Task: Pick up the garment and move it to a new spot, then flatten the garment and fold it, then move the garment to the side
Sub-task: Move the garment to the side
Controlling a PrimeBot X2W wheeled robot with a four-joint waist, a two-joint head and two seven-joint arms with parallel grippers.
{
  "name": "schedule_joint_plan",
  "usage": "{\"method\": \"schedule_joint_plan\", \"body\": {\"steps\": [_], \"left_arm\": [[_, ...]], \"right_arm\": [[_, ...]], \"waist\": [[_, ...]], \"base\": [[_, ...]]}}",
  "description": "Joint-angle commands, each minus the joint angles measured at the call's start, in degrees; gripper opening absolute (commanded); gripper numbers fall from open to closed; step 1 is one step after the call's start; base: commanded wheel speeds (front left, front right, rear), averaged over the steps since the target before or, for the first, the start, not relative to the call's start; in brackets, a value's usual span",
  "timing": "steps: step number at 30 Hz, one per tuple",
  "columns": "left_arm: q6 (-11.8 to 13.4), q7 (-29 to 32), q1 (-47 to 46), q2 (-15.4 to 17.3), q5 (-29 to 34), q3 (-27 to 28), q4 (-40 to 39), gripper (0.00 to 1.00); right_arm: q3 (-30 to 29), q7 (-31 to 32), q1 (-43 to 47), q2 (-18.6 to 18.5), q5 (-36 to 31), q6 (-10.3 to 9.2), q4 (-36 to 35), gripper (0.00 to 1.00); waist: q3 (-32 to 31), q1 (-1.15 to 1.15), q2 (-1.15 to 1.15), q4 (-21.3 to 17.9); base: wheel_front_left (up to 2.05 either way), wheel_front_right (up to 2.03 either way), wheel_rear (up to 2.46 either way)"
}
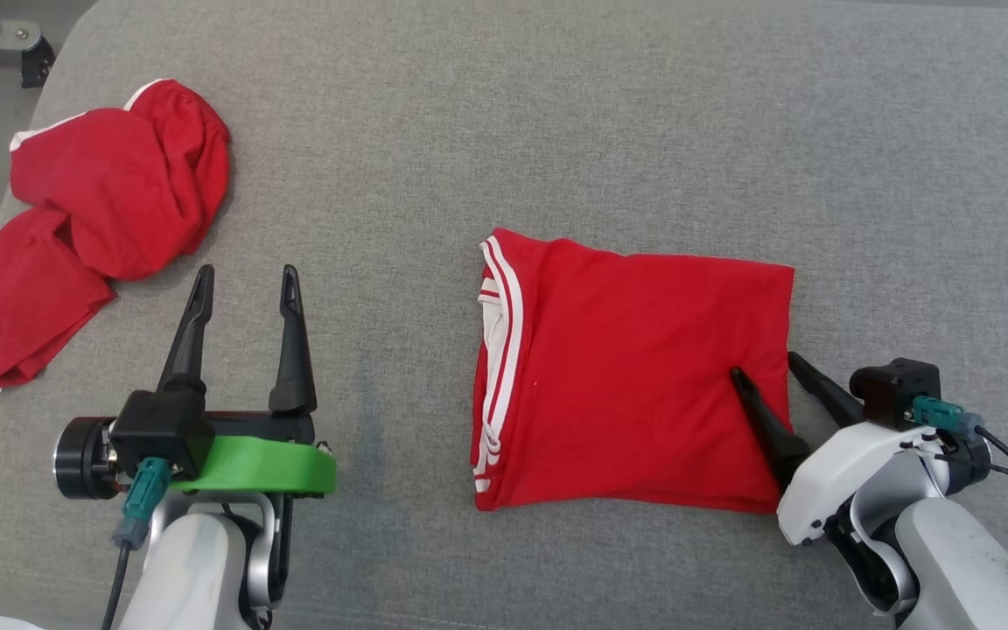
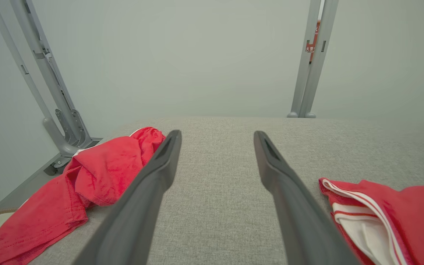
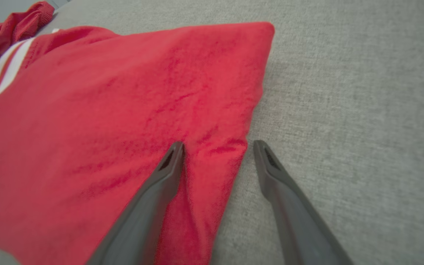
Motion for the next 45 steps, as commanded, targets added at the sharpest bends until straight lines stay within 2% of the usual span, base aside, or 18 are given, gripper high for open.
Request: {"method": "schedule_joint_plan", "body": {"steps": [1,2,8,16,19,25,29,34,41,42,45], "left_arm": [[-0.3,-0.1,0.0,-0.1,0.5,0.7,-0.2,1.0],[-0.3,-0.1,0.2,-0.2,0.8,1.0,-0.3,1.0],[-0.7,-0.1,1.5,0.3,2.1,2.9,-1.2,1.0],[-1.3,-0.2,2.6,2.3,4.1,3.9,-3.5,1.0],[-1.7,-0.1,2.7,2.8,4.6,3.1,-4.4,1.0],[-2.6,1.6,0.0,3.6,5.8,1.1,-6.9,1.0],[-3.2,2.8,-2.7,3.6,6.3,0.0,-8.8,1.0],[-4.0,3.4,-6.9,2.8,7.2,-2.0,-10.1,1.0],[-5.4,2.7,-11.3,1.6,7.0,-4.2,-10.9,1.0],[-5.4,2.4,-12.3,1.4,7.6,-4.7,-10.8,1.0],[-5.5,2.1,-13.2,1.2,7.9,-5.3,-11.0,1.0]], "right_arm": [[1.3,1.4,0.0,-0.1,0.7,-0.07,1.3,0.03],[1.8,1.6,-0.2,-0.4,1.0,-0.06,1.2,0.0],[3.6,-1.6,-2.3,-2.2,0.7,-0.1,-2.4,0.0],[5.0,-5.4,-3.1,-3.4,2.1,-0.09,-4.2,0.0],[4.0,-6.6,-3.5,-3.7,2.7,-0.09,-3.7,0.0],[0.9,-8.6,-6.9,-4.4,4.0,-0.08,-1.4,0.0],[-0.2,-9.7,-13.5,-5.1,5.2,-0.08,2.9,0.0],[-1.1,-11.4,-24.9,-7.8,6.4,-0.09,10.7,0.0],[-4.1,-13.2,-38.1,-15.7,7.8,-0.09,23.7,0.0],[-5.7,-13.9,-40.9,-18.1,8.4,-0.09,27.2,0.0],[-7.6,-14.7,-43.6,-21.6,9.0,-0.08,31.8,0.0]], "waist": [[0.7,0.0,0.0,0.4],[0.7,0.0,0.0,0.1],[0.7,0.0,0.0,-4.2],[1.0,0.0,0.0,-16.1],[1.5,0.0,0.0,-19.9],[4.8,0.0,0.0,-23.4],[8.2,0.0,0.0,-23.6],[12.8,0.0,0.0,-21.1],[18.3,0.0,0.0,-16.7],[19.5,0.0,0.0,-15.6],[21.0,0.0,0.0,-14.6]], "base": [[0.0,0.0,0.0],[0.0,0.0,0.0],[0.0,0.0,0.0],[0.0,0.0,0.0],[0.0,0.0,0.0],[0.0,0.0,0.0],[0.0,0.0,0.0],[0.0,0.0,0.0],[0.0,0.0,0.0],[0.0,0.0,0.0],[0.0,0.0,0.0]]}}
